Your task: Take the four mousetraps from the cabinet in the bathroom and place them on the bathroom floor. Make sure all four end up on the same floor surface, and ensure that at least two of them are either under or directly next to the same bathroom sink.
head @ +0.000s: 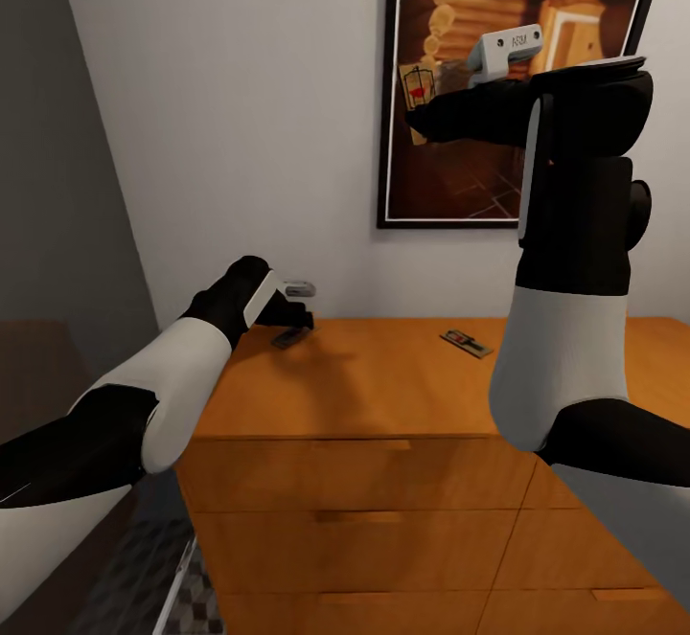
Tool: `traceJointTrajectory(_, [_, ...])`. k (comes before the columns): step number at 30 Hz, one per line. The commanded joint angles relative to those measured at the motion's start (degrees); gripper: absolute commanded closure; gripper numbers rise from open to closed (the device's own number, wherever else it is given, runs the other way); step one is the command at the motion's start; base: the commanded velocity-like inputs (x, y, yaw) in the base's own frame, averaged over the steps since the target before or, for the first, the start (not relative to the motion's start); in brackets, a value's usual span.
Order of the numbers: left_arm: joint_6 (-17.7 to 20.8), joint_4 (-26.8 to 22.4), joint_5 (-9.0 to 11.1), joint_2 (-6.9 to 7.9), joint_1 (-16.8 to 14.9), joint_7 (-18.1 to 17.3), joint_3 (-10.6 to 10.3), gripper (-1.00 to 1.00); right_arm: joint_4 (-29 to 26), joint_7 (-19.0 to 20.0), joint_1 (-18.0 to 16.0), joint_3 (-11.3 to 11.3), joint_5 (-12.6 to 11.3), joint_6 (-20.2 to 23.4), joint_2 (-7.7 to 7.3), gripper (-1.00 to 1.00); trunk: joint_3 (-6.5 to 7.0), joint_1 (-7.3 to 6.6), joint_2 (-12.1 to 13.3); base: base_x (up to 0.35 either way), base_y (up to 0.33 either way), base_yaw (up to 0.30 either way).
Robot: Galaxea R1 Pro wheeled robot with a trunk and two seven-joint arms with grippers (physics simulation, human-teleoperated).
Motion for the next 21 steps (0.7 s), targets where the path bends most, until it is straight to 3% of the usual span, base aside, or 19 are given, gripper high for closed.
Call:
traceJointTrajectory(1, [0.2, 0.0, 0.5, 0.05, 0.0, 0.1, -0.4, -1.0, 0.0, 0.5, -0.1, -0.1, 0.4, 0.2, 0.05, 1.0, -0.06, 0.01, 0.0, 0.121, -0.133, 0.0])
traceJointTrajectory(10, [0.2, -0.3, 0.5, 0.04, -0.1, 0.2, -0.5, -1.0, 0.0, 0.5, -0.1, 0.1, 0.4, 0.2, 0.05, 1.0, -0.06, 0.01, 0.0, 0.152, -0.116, 0.0])
traceJointTrajectory(21, [0.2, -0.5, 0.5, 0.08, 0.0, 0.0, -0.5, -1.0, 0.0, 0.5, -0.1, 0.2, 0.4, 0.2, 0.05, 1.0, -0.06, 0.01, 0.0, 0.03, -0.02, 0.0])
